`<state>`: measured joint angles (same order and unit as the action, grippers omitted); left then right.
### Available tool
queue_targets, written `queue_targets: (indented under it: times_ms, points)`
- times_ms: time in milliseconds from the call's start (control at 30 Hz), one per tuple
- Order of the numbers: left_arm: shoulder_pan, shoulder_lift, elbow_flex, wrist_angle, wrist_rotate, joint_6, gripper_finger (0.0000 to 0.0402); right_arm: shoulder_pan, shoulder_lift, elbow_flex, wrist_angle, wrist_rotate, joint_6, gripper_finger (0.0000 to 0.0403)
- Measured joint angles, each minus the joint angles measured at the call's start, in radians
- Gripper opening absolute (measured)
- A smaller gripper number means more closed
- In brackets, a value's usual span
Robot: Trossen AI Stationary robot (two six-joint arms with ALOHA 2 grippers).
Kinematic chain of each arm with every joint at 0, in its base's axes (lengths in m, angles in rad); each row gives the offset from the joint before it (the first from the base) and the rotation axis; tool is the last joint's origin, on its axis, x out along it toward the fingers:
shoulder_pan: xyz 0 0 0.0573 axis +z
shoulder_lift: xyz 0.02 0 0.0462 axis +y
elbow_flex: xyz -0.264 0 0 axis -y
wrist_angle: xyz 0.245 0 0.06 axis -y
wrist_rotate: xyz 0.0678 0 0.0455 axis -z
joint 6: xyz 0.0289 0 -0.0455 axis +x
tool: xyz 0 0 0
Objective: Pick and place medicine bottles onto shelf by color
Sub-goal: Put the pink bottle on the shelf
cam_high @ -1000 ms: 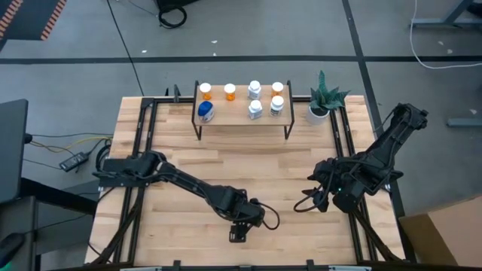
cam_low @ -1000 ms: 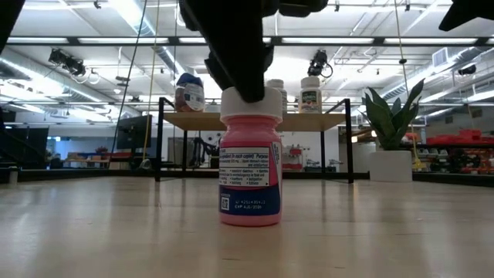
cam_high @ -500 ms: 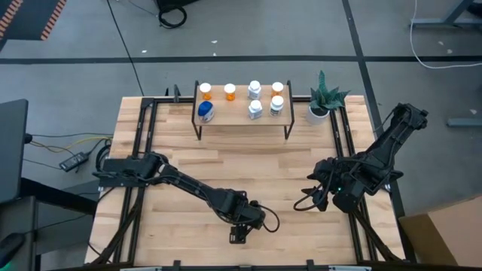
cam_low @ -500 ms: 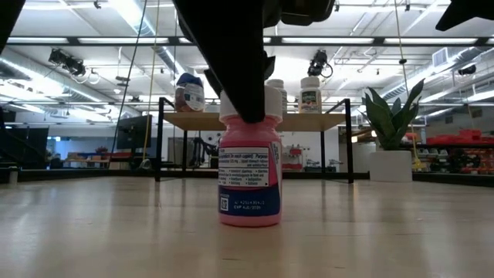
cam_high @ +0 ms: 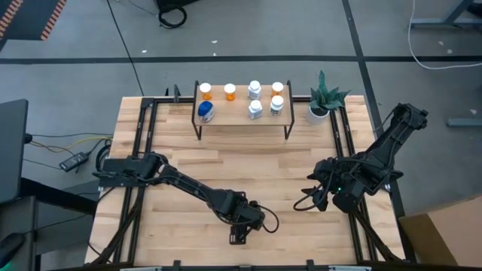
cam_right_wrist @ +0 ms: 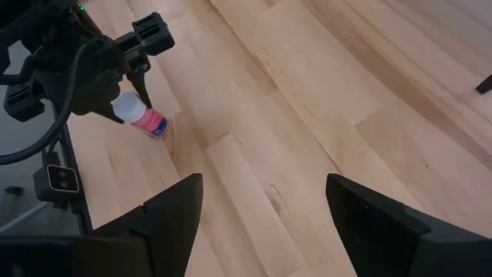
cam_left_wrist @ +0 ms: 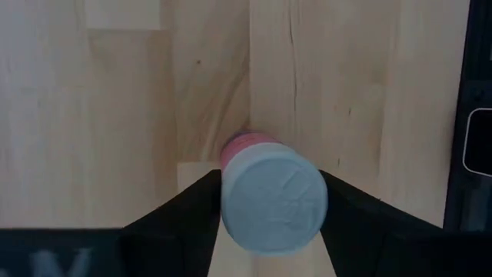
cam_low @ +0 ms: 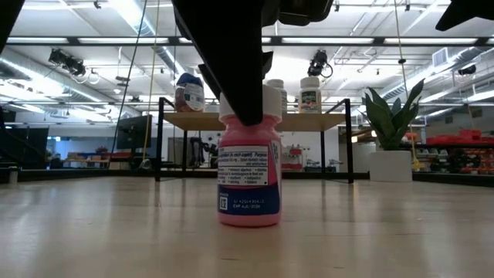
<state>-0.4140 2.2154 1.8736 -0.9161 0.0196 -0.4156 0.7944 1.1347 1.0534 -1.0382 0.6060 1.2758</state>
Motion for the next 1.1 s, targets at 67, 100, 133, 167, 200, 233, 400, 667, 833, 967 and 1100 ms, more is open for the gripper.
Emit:
queue_targets:
  times_ms: [67, 100, 133, 167, 200, 233, 400, 667, 833, 967, 1100]
  points:
    - [0.0, 0.0, 0.0, 0.0, 0.0, 0.0, 0.0191, 0.0, 0.0, 0.0, 0.0, 0.0, 0.0, 0.0282]
    - [0.0, 0.0, 0.0, 0.0, 0.0, -0.001, 0.0187, 0.0, 0.0, 0.0, 0.0, 0.0, 0.0, 0.0282]
    - [0.0, 0.0, 0.0, 0.0, 0.0, -0.001, 0.0184, 0.0, 0.0, 0.0, 0.0, 0.0, 0.0, 0.0282]
    - [0.0, 0.0, 0.0, 0.0, 0.0, -0.001, 0.0184, 0.0, 0.0, 0.0, 0.0, 0.0, 0.0, 0.0282]
    - [0.0, 0.0, 0.0, 0.0, 0.0, -0.001, 0.0184, 0.0, 0.0, 0.0, 0.0, 0.0, 0.0, 0.0282]
    - [0.001, 0.0, 0.0, 0.0, 0.0, -0.005, 0.0187, 0.0, 0.0, 0.0, 0.0, 0.0, 0.0, 0.0282]
    - [0.015, -0.005, 0.0, -0.006, 0.02, -0.043, 0.0206, 0.0, 0.0, 0.0, 0.0, 0.0, 0.0, 0.0282]
    - [0.079, -0.076, 0.002, -0.097, 0.053, -0.071, 0.0185, 0.0, 0.0, 0.0, -0.003, 0.0, -0.011, 0.0282]
    - [0.161, -0.149, 0.002, -0.142, 0.05, -0.071, 0.0198, 0.0, 0.0, 0.0, -0.002, 0.0, -0.011, 0.0282]
    - [0.246, -0.219, 0.002, -0.168, 0.046, -0.071, 0.0203, 0.0, 0.0, 0.0, -0.002, 0.013, -0.008, 0.0282]
    - [0.339, -0.286, 0.002, -0.214, 0.044, -0.069, 0.019, 0.0, 0.0, 0.0, -0.003, 0.016, -0.006, 0.0282]
